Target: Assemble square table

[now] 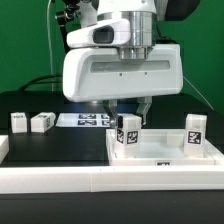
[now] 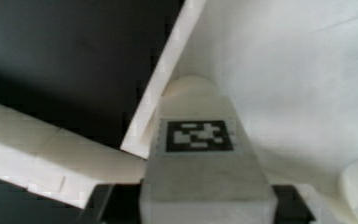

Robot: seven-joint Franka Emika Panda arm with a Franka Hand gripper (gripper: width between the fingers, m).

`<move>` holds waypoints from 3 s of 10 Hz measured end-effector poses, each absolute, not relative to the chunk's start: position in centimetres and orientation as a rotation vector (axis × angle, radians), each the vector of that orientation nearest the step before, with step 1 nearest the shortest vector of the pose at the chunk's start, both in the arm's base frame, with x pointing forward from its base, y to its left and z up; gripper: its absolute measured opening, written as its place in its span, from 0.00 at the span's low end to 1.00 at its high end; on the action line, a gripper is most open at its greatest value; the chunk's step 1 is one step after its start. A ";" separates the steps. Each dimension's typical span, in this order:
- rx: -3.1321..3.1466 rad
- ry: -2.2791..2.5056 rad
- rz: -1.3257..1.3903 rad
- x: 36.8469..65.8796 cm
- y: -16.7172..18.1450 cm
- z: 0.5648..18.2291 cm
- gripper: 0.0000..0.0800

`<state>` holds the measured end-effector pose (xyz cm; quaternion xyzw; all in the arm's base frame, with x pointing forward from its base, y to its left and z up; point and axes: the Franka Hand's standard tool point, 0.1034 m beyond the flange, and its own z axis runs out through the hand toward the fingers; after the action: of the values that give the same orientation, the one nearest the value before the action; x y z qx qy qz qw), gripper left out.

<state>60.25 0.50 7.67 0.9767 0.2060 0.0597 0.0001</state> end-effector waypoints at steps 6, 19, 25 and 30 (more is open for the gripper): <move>3.169 0.089 0.189 60.2 0.6 7.6 0.36; 3.054 -0.868 0.167 59.8 -1.1 8.1 0.64; 3.052 -0.921 0.164 58.8 0.8 9.3 0.81; 2.963 -1.245 0.109 54.9 3.5 9.7 0.81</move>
Offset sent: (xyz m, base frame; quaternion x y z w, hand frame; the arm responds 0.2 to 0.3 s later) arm -0.0015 -0.0096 -0.0015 0.0089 0.0006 0.2138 0.9768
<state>54.88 3.49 9.69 0.9207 -0.3869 0.0340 -0.0369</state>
